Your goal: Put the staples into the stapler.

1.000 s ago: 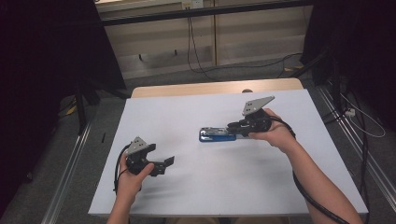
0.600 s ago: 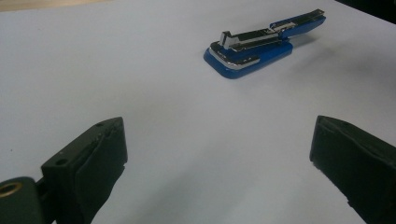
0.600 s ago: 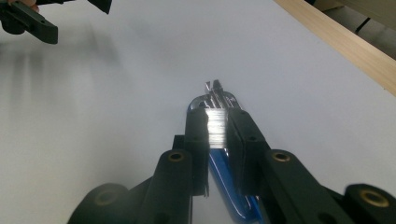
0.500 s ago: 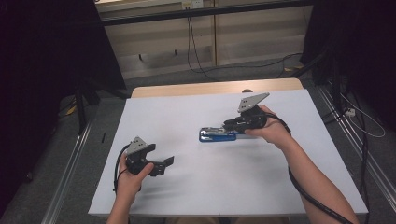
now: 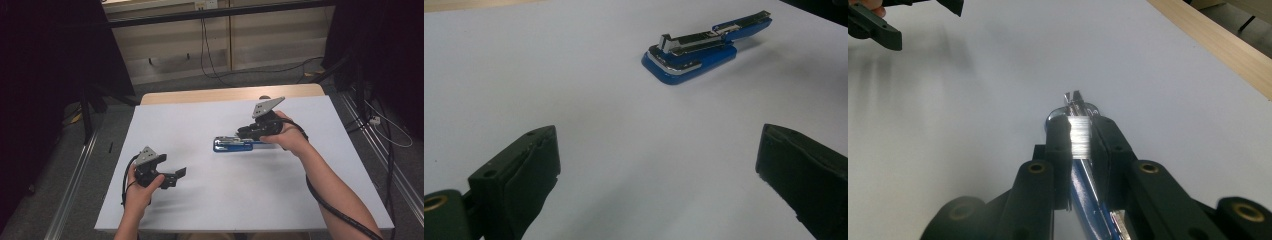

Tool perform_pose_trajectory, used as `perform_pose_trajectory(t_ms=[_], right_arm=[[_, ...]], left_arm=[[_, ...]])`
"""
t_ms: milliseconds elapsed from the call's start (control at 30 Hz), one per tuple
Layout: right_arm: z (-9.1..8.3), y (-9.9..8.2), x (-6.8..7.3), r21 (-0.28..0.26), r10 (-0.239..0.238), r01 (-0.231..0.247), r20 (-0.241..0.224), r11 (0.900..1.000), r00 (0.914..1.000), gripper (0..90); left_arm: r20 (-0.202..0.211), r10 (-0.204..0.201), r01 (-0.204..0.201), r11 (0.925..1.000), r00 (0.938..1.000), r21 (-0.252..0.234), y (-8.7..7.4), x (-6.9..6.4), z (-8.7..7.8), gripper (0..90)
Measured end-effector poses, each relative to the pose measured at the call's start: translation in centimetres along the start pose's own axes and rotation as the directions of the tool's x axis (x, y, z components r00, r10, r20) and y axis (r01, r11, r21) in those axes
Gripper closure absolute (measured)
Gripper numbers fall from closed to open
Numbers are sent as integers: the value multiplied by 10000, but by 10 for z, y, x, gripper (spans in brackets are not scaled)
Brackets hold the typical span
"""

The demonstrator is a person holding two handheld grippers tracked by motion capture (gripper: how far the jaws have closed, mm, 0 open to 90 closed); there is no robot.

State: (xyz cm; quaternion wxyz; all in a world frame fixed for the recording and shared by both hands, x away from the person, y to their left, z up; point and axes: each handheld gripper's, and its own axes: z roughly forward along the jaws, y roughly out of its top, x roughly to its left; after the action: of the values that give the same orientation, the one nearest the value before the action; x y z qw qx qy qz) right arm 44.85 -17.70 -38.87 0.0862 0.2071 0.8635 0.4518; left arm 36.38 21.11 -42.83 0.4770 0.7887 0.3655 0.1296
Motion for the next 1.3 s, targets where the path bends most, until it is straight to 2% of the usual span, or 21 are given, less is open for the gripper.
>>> perform_pose_trajectory(t_ms=[167, 733, 1000, 1300], right_arm=[[1, 2, -4, -198, 138, -142, -160, 9997, 9998, 794], [11, 2, -17, 297, -321, 331, -352, 9990, 9989, 793], [14, 2, -21, 319, -370, 384, -420, 9988, 9984, 793], [16, 8, -25, 284, -633, 648, -496, 9975, 9968, 793]], left_arm=[[22, -33, 33, 10000, 10000, 18, 0, -1, 0, 41], [-31, -62, 62, 10000, 10000, 10, 0, 0, 0, 41], [-18, -40, 40, 10000, 10000, 5, 0, 0, 0, 41], [-60, -95, 95, 9999, 9999, 36, 0, 0, 0, 41]])
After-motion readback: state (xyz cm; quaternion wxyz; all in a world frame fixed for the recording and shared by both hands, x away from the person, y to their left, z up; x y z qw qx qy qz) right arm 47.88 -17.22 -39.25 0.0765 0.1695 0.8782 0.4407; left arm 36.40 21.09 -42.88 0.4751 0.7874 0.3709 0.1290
